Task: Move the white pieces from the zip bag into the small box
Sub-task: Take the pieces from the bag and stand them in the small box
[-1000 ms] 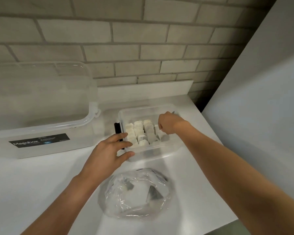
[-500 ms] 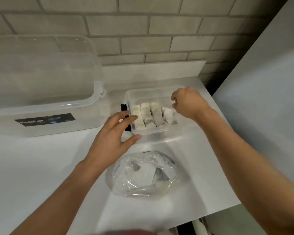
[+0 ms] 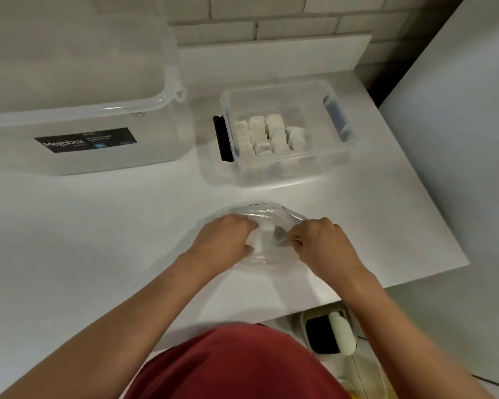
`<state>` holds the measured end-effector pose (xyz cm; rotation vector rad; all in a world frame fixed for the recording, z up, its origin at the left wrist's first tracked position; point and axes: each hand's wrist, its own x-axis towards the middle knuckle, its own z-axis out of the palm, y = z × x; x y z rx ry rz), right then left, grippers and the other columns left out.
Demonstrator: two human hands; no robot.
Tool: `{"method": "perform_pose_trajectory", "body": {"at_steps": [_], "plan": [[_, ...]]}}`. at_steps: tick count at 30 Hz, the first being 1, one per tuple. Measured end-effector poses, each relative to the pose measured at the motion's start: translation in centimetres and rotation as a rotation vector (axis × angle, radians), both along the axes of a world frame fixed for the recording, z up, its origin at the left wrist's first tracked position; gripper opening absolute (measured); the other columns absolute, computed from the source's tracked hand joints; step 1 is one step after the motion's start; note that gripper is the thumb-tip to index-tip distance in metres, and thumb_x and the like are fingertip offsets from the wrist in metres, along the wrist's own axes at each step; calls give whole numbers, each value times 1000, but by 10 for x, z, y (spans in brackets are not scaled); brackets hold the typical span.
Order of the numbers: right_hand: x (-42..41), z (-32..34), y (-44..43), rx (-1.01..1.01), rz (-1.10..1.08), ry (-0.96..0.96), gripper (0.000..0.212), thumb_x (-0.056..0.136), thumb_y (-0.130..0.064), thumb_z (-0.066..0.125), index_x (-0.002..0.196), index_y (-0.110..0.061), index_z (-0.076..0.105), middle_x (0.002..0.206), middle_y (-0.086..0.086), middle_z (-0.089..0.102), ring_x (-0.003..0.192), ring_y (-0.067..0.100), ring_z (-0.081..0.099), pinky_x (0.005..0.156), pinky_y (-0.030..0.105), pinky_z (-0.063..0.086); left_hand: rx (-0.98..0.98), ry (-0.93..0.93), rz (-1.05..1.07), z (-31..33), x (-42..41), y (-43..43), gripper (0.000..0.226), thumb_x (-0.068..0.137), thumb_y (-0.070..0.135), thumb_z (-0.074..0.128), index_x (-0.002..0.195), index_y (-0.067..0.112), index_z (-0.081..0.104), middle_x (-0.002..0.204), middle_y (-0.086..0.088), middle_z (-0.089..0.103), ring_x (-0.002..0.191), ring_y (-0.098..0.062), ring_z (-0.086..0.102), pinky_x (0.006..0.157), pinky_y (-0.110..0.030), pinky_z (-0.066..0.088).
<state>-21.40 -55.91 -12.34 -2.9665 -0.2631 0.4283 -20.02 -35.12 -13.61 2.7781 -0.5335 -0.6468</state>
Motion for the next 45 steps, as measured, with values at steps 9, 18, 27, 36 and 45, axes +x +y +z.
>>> {"method": "perform_pose_trajectory", "body": {"at_steps": [9, 18, 27, 36, 45], "plan": [[-11, -9, -11, 414, -54, 16, 86, 67, -20, 95, 145, -21, 57, 128, -4, 68, 79, 10, 67, 81, 25, 56, -198, -15, 85, 5, 6, -40, 11, 87, 28, 65, 87, 20, 72, 76, 9, 65, 85, -19, 66, 73, -38, 54], [-22, -21, -5, 557, -90, 0, 93, 72, -14, 91, 153, -20, 46, 143, -9, 51, 89, 9, 65, 86, 19, 55, -226, 51, 264, -3, 7, -45, 16, 71, 24, 79, 71, 27, 64, 85, 6, 70, 87, -21, 66, 74, -36, 56], [-16, -20, 5, 338, 116, -234, 34, 79, -3, 76, 111, -13, 79, 113, 3, 72, 101, 33, 64, 81, 41, 57, -287, 144, 305, 5, 15, -17, 27, 81, 21, 79, 102, 18, 63, 80, 9, 63, 83, -18, 60, 69, -27, 42], [-16, 3, 16, 641, -94, -39, 47, 85, -7, 72, 128, -24, 71, 116, -11, 73, 97, 7, 66, 95, 20, 52, -748, 336, 519, 30, -2, 18, 26, 82, -3, 77, 100, 15, 73, 93, -9, 66, 80, -18, 69, 74, -36, 65], [-13, 17, 41, 1125, -511, 253, 23, 79, -21, 90, 95, -15, 76, 78, 5, 73, 72, 19, 70, 79, 42, 61, -1234, 512, 875, 34, -16, 18, 35, 82, -8, 78, 113, 5, 66, 105, -24, 73, 88, -26, 76, 70, -28, 61]]}}
